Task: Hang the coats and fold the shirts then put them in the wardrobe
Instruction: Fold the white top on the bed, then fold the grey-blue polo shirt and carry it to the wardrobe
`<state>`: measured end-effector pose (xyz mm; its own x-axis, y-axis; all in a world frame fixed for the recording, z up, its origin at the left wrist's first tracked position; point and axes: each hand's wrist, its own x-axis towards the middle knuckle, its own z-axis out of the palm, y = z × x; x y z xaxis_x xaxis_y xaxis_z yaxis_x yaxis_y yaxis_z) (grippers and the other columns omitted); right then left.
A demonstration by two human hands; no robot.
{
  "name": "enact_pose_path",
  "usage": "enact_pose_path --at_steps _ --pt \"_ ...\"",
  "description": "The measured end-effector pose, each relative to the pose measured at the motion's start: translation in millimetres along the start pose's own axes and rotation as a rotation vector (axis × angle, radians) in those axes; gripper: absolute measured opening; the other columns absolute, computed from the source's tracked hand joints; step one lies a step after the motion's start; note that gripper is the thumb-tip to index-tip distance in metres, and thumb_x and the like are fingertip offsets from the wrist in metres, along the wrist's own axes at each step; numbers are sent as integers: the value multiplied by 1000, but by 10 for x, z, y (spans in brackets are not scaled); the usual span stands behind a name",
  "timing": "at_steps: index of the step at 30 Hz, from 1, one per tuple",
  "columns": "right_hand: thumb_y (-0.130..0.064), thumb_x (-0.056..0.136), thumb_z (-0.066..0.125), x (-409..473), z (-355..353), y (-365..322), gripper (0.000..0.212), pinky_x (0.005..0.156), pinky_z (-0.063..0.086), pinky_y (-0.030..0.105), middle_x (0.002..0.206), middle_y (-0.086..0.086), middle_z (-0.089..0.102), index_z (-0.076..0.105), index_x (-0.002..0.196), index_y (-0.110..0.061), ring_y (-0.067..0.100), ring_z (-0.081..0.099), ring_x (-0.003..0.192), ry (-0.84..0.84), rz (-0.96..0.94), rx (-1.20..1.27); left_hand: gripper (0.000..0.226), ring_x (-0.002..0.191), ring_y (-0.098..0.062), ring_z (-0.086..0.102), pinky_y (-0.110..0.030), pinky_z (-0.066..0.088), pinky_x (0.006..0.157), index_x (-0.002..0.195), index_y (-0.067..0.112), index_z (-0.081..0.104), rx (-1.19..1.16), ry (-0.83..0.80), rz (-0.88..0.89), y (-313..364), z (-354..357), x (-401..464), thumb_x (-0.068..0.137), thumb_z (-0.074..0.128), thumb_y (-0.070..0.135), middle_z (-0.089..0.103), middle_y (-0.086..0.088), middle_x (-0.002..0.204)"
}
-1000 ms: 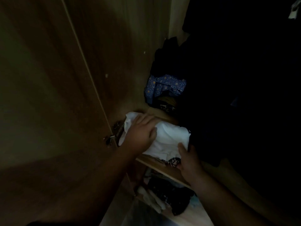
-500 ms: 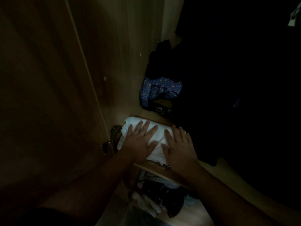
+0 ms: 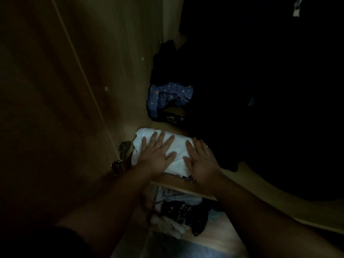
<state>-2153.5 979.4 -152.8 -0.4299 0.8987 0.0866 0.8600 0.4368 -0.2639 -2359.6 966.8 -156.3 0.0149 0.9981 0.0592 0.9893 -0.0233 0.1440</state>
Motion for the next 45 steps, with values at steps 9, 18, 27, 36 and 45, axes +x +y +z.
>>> enact_pose_path --at_steps 9,18,27,36,45 --pt "-35 101 42 -963 -711 26 62 121 20 45 164 5 18 19 157 -23 27 12 150 101 53 82 83 151 -18 -8 -41 -9 120 156 38 3 -61 34 31 348 -493 -638 78 -4 69 0 2 165" --pt "-40 100 38 -2907 -1091 167 61 121 21 44 164 0 18 17 156 -27 22 10 151 138 116 -78 63 152 -20 -4 -48 -1 122 155 39 2 17 101 127 1364 -525 -2315 96 16 58 4 2 165" --pt "-50 96 21 -5325 -1240 343 62 118 21 48 162 1 22 19 155 -31 24 16 150 114 289 -232 64 152 -25 4 -51 7 121 155 36 12 123 41 434 2709 -490 -3984 95 22 54 15 -1 164" --pt "-49 94 31 -7593 -1191 146 61 119 19 54 159 2 30 30 152 -29 23 22 149 156 669 -325 59 152 -21 -8 -48 -4 122 155 39 4 70 -13 819 3710 -328 -5216 100 20 55 5 2 165" --pt "-48 96 34 -9523 -729 -802 59 115 22 59 156 5 38 35 151 -27 29 29 147 92 949 -345 68 152 -24 -2 -49 -1 121 155 40 4 22 -154 1095 4197 99 -6799 91 6 61 7 1 165"
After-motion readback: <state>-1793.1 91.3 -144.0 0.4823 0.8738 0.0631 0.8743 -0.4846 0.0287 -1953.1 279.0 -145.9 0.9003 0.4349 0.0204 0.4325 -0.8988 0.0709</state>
